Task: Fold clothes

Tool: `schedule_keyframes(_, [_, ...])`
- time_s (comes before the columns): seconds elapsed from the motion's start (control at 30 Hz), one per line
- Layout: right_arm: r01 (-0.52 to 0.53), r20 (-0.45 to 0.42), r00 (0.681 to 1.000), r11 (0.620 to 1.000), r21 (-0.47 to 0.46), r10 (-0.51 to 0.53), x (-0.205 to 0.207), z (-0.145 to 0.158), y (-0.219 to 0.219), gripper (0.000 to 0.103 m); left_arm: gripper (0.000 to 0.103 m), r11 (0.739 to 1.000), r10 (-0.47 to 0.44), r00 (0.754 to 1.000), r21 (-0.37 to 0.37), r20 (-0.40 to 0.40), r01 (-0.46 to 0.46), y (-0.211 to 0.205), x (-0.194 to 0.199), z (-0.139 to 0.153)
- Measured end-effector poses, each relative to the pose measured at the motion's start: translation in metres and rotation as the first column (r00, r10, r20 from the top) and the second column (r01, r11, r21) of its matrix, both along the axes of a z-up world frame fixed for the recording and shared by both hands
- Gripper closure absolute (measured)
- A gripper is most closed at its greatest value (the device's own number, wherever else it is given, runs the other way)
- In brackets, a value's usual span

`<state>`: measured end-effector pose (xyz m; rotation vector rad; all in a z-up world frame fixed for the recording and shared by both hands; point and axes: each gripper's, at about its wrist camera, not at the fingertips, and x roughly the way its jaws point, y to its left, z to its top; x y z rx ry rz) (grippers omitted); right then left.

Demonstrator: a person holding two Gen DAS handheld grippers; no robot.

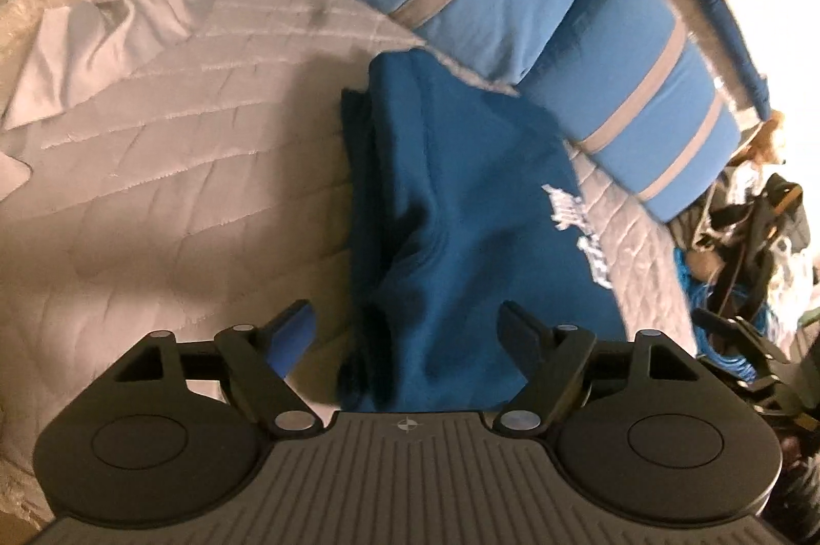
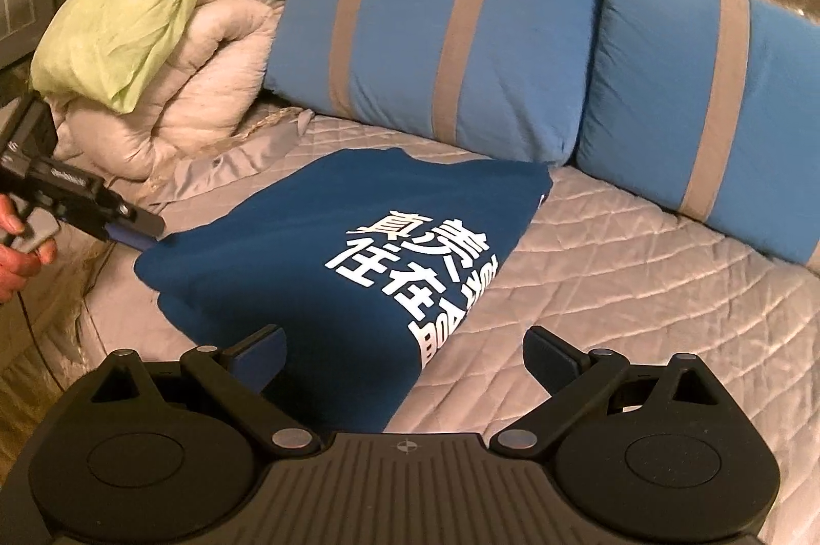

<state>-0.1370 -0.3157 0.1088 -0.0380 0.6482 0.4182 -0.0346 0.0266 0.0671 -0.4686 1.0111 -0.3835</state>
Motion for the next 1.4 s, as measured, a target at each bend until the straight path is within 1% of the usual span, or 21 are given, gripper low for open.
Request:
schedule_keyframes(0.13, [0.003,-0.014,1.0,1.0,0.02,-0.002,0.002,-0.001,-0.002,0.004,0.025,0.999,-0.013,0.997,-0.042,-0.071,0.01,0.001,0.015,-0.026])
schedule_keyframes(0.23, [0.006,-0.015,1.0,1.0,0.018,-0.006,0.001,-0.001,-0.006,0.004,0.025,0.993,-0.012,0.994,-0.114,-0.111,0.0,0.009,0.018,-0.046])
schedule_keyframes(0.33, [0.023,-0.021,1.0,0.999,0.023,-0.022,0.004,-0.003,-0.013,0.004,0.024,0.98,-0.015,0.994,-0.197,-0.105,-0.006,0.02,0.015,-0.056])
schedule_keyframes(0.47, [0.043,-0.046,0.998,0.998,0.054,-0.041,0.011,-0.007,-0.024,0.004,0.025,0.963,-0.033,0.994,-0.268,-0.102,0.005,0.028,0.011,-0.064])
schedule_keyframes(0.53, [0.05,-0.067,0.997,0.996,0.073,-0.045,0.018,-0.01,-0.029,0.004,0.026,0.949,-0.056,0.993,-0.315,-0.105,0.02,0.028,0.012,-0.068])
schedule_keyframes(0.6, [0.06,-0.083,0.995,0.994,0.089,-0.053,0.024,-0.012,-0.032,0.004,0.026,0.929,-0.076,0.991,-0.37,-0.112,0.029,0.027,0.014,-0.074])
schedule_keyframes(0.67, [0.073,-0.092,0.994,0.991,0.11,-0.063,0.029,-0.014,-0.033,0.004,0.027,0.916,-0.082,0.99,-0.399,-0.112,0.03,0.025,0.017,-0.077])
schedule_keyframes(0.7, [0.078,-0.098,0.993,0.989,0.128,-0.066,0.032,-0.015,-0.034,0.004,0.03,0.912,-0.082,0.99,-0.409,-0.111,0.03,0.023,0.018,-0.079])
schedule_keyframes(0.73, [0.082,-0.104,0.992,0.986,0.148,-0.067,0.034,-0.016,-0.034,0.004,0.034,0.909,-0.083,0.99,-0.415,-0.113,0.029,0.022,0.02,-0.08])
schedule_keyframes(0.8, [0.084,-0.115,0.991,0.982,0.172,-0.065,0.041,-0.017,-0.033,0.004,0.054,0.908,-0.084,0.989,-0.419,-0.125,0.024,0.019,0.023,-0.083])
schedule_keyframes(0.87, [0.084,-0.12,0.991,0.981,0.176,-0.063,0.048,-0.019,-0.031,0.004,0.062,0.91,-0.086,0.989,-0.414,-0.122,0.028,0.017,0.024,-0.085])
schedule_keyframes(0.9, [0.084,-0.12,0.991,0.981,0.176,-0.063,0.051,-0.019,-0.03,0.004,0.064,0.914,-0.084,0.99,-0.405,-0.111,0.032,0.015,0.024,-0.085])
schedule_keyframes(1.0, [0.092,-0.127,0.99,0.977,0.192,-0.068,0.06,-0.02,-0.032,0.004,0.068,0.926,-0.07,0.995,-0.375,-0.071,0.039,0.015,0.016,-0.082])
schedule_keyframes(1.13, [0.109,-0.143,0.987,0.971,0.214,-0.079,0.075,-0.023,-0.039,0.004,0.069,0.94,-0.045,0.999,-0.34,-0.029,0.033,0.012,0.008,-0.08])
schedule_keyframes(1.27, [0.136,-0.165,0.981,0.962,0.235,-0.099,0.093,-0.026,-0.044,0.004,0.069,0.946,-0.025,1.0,-0.324,-0.012,0.019,0.01,0.004,-0.078])
schedule_keyframes(1.4, [0.175,-0.213,0.97,0.941,0.291,-0.115,0.12,-0.031,-0.049,0.004,0.069,0.949,-0.012,1.0,-0.316,-0.003,0.01,0.009,0.001,-0.078])
